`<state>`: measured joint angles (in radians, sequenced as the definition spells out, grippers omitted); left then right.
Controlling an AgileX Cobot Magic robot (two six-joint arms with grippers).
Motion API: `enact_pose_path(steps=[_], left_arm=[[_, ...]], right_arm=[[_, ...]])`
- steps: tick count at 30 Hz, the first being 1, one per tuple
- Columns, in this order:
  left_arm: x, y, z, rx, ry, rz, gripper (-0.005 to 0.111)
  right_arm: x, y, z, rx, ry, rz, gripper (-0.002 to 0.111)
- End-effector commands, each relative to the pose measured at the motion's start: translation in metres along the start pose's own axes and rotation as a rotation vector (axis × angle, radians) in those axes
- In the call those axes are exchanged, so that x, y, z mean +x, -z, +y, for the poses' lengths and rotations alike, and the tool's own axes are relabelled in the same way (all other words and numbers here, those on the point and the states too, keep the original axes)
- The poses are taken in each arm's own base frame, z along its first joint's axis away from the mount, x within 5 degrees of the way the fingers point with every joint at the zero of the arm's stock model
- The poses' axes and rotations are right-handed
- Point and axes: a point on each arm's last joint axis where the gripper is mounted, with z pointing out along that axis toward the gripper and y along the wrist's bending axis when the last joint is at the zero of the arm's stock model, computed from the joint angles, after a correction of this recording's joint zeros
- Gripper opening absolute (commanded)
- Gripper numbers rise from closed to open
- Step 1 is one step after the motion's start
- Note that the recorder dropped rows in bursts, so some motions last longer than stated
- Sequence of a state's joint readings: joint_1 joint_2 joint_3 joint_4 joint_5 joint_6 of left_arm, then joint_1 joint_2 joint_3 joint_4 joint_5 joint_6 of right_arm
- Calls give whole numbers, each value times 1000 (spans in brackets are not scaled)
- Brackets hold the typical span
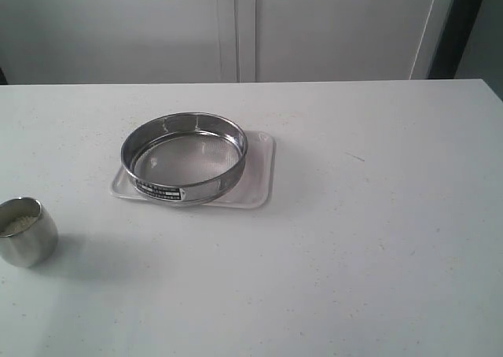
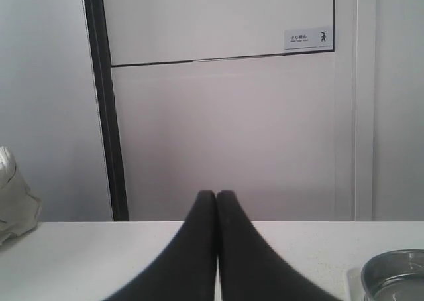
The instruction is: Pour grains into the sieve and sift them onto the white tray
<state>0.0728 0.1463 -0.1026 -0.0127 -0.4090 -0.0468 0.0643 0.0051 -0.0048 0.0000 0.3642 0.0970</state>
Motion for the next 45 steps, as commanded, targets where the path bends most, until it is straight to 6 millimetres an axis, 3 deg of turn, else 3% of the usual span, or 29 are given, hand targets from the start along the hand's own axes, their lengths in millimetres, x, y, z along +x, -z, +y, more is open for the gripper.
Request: enact_pose_path(steps=[1, 6, 15, 18, 19, 21, 39, 45], left_arm=[[-16, -18, 0, 0, 6, 17, 0], [-15, -42, 0, -4, 25, 85, 0], [25, -70, -9, 79, 0, 301, 0], [50, -64, -11, 89, 42, 364, 0], [67, -56, -11, 92, 46, 422, 0], [82, -44, -12, 105, 56, 429, 0], [123, -53, -10, 72, 41, 634, 0], [131, -57, -14, 114, 23, 630, 0]], right_arm=[[0, 0, 0, 0, -6, -13, 0], [0, 0, 0, 0, -6, -13, 0], [0, 0, 0, 0, -6, -13, 0], [0, 0, 0, 0, -6, -13, 0], [0, 0, 0, 0, -6, -13, 0], [0, 0, 0, 0, -6, -13, 0], [0, 0, 0, 0, -6, -13, 0], [0, 0, 0, 0, -6, -13, 0]])
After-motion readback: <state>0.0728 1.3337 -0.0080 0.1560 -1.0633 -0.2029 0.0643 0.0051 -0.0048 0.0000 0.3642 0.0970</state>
